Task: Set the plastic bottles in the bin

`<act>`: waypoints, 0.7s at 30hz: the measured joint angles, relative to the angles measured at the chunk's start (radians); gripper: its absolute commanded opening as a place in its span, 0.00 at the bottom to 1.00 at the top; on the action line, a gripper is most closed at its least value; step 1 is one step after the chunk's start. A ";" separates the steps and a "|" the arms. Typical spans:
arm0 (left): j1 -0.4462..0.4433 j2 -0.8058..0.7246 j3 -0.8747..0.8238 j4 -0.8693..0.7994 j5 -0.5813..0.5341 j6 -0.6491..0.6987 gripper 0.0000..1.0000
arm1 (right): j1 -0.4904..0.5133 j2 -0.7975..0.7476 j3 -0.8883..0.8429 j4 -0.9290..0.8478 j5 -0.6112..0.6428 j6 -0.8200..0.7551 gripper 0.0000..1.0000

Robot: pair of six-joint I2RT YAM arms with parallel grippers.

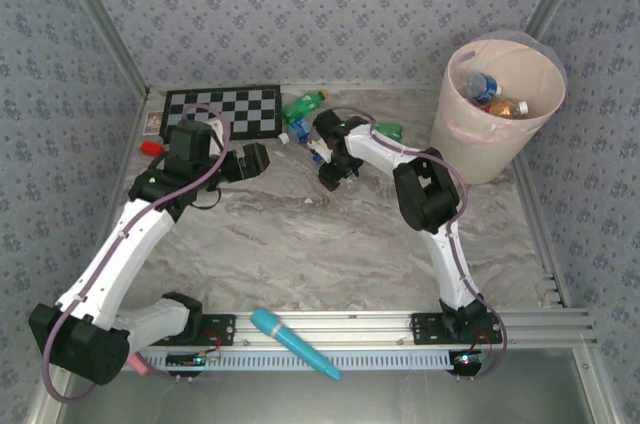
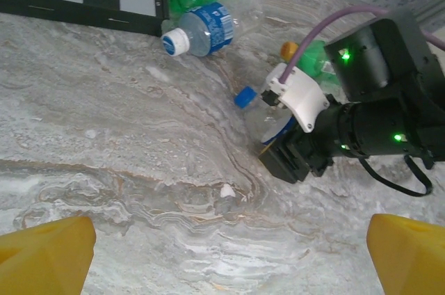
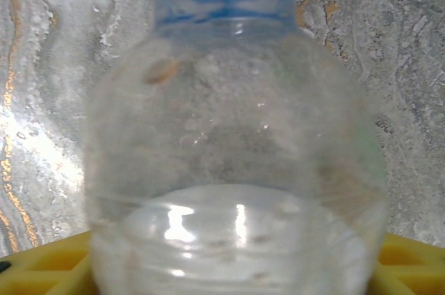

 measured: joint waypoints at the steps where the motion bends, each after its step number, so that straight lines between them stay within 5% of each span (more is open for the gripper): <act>1: 0.000 -0.006 0.000 0.002 0.010 0.003 1.00 | -0.001 -0.001 0.000 -0.001 -0.008 0.004 0.62; 15: 0.000 -0.023 0.037 0.035 0.083 0.028 1.00 | -0.051 -0.290 0.022 -0.031 -0.085 0.115 0.60; 21: 0.000 0.008 0.086 0.063 0.120 0.029 1.00 | -0.155 -0.425 0.095 -0.056 -0.143 0.199 0.58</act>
